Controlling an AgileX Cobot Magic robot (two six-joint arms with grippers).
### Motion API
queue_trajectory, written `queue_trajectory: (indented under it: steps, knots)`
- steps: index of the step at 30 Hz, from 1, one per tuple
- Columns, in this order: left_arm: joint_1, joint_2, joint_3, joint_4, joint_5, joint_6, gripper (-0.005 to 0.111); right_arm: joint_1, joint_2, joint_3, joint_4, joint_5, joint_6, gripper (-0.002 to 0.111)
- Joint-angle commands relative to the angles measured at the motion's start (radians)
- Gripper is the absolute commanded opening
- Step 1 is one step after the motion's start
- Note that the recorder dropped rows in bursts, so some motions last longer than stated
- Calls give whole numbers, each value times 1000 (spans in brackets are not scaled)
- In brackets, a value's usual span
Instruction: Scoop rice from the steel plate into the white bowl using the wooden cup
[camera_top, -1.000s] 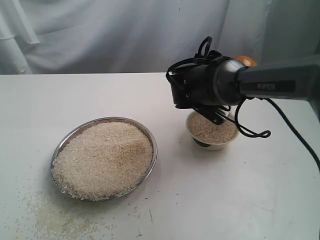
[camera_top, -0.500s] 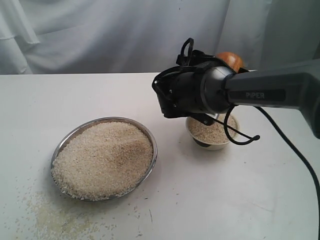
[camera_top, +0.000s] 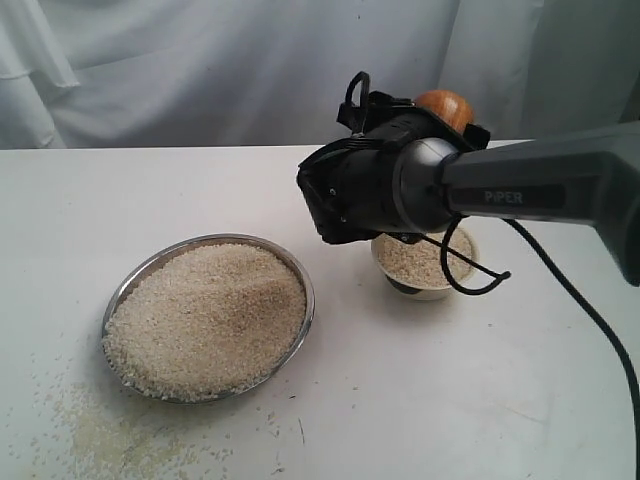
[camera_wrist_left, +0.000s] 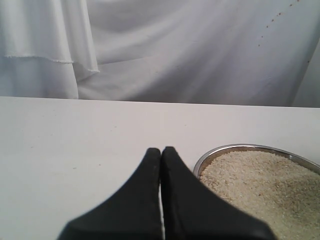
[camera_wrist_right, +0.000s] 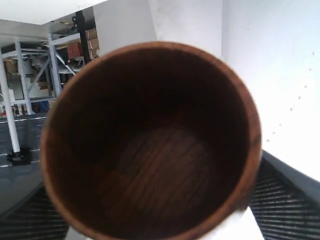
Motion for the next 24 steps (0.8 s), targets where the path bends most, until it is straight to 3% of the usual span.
queue_trajectory:
  steps: [1,11,18,24]
  knots:
    - [-4,-4,5,0,-6,1,0,-13,-6,1,59,10,9,0]
    - [-4,-4,5,0,-6,1,0,45,-8,1,63,8,27,0]
    - [-4,-4,5,0,-6,1,0,133,-8,-40,70,-260,27,0]
    - [-4,-4,5,0,-6,1,0,140,-8,-193,403,-478,-63,0]
